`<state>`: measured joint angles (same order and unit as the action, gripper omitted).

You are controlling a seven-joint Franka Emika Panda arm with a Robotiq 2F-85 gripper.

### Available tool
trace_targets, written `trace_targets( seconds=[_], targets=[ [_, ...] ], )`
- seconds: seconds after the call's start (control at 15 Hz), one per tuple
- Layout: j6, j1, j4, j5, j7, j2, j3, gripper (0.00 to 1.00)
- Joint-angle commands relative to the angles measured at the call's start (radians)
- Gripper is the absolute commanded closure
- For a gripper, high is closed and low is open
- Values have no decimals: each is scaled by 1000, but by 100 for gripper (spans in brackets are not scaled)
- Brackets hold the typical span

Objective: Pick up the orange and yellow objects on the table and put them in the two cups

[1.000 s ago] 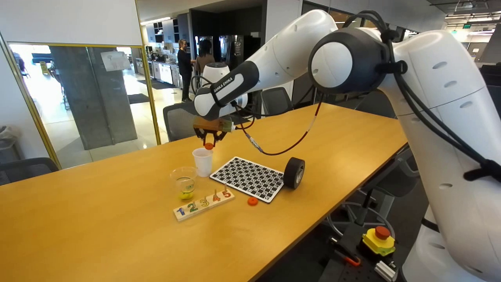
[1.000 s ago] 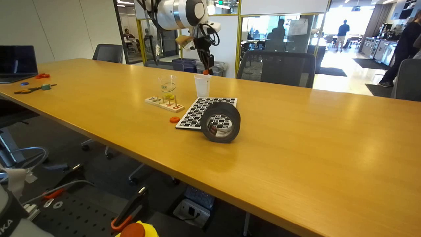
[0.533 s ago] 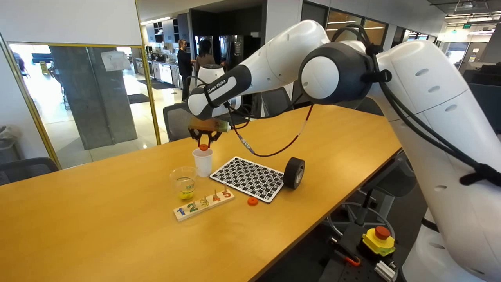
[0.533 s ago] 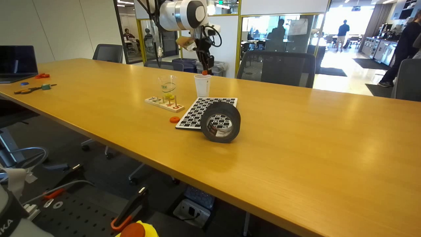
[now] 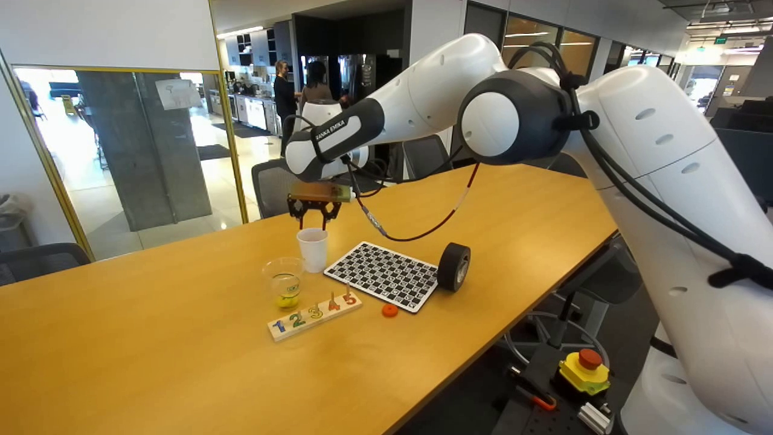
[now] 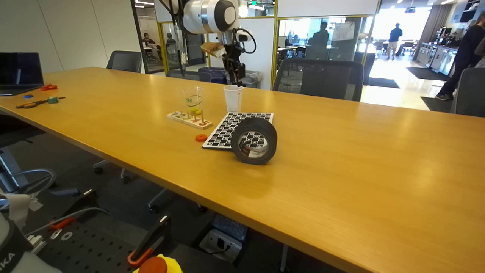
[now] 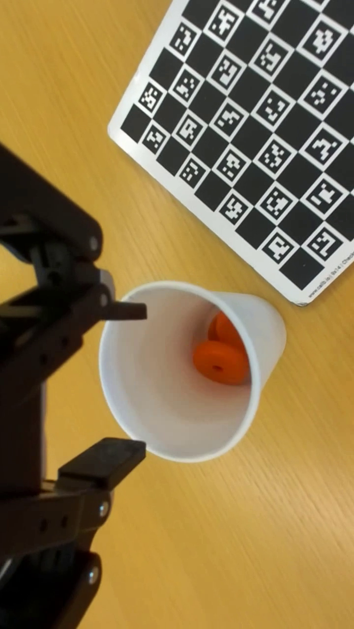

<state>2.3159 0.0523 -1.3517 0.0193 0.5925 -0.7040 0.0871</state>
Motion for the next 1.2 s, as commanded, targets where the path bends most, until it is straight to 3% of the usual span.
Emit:
trace_targets(
  seconds=[0.0,0.07,0.6,1.13],
  targets=[
    [-29,-19,-18,29,-107,29,-22,4],
    [-26,-19,-45,28,-130,46,-20,0],
    [53,-45,-453,66,-255,326,-30,0],
    [54,-34,-852,275,-136,578,-46,0]
  ],
)
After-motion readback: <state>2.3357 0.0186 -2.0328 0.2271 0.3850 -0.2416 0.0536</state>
